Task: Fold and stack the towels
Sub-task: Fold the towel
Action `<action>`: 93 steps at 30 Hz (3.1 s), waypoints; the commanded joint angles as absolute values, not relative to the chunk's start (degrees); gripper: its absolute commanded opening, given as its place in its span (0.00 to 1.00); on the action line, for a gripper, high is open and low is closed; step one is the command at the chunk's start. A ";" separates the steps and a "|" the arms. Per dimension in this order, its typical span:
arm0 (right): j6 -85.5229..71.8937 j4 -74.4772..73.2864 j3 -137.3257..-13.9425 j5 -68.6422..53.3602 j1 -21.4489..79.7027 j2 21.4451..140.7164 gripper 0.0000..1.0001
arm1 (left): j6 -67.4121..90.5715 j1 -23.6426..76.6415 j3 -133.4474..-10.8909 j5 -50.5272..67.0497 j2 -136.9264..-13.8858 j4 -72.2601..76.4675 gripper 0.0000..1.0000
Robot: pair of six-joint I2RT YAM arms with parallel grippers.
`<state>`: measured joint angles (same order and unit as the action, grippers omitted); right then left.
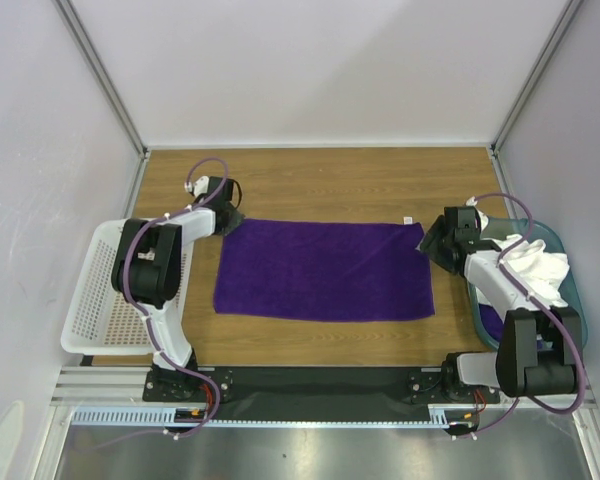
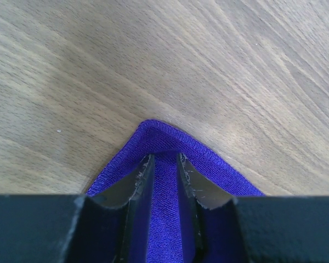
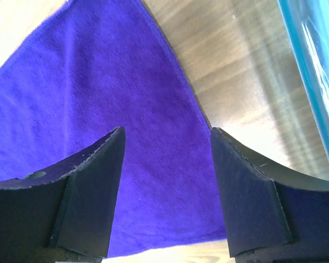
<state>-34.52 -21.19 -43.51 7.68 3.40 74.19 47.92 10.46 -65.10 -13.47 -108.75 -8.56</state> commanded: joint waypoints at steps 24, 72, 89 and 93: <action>-31.11 -4.31 -64.07 5.28 4.57 102.21 0.48 | 35.69 11.60 -65.39 -18.98 -98.63 -8.08 0.35; -22.95 -16.96 -76.64 2.63 11.24 99.33 0.71 | 36.29 26.54 -40.53 -19.42 -72.26 -21.35 0.58; -26.37 -19.86 -73.83 2.55 28.91 92.55 0.84 | 50.10 26.72 -21.28 -22.95 -45.53 -28.05 0.82; -27.33 -19.34 -74.53 2.55 30.67 93.51 0.84 | 49.13 24.96 -20.57 -20.75 -48.15 -24.88 0.76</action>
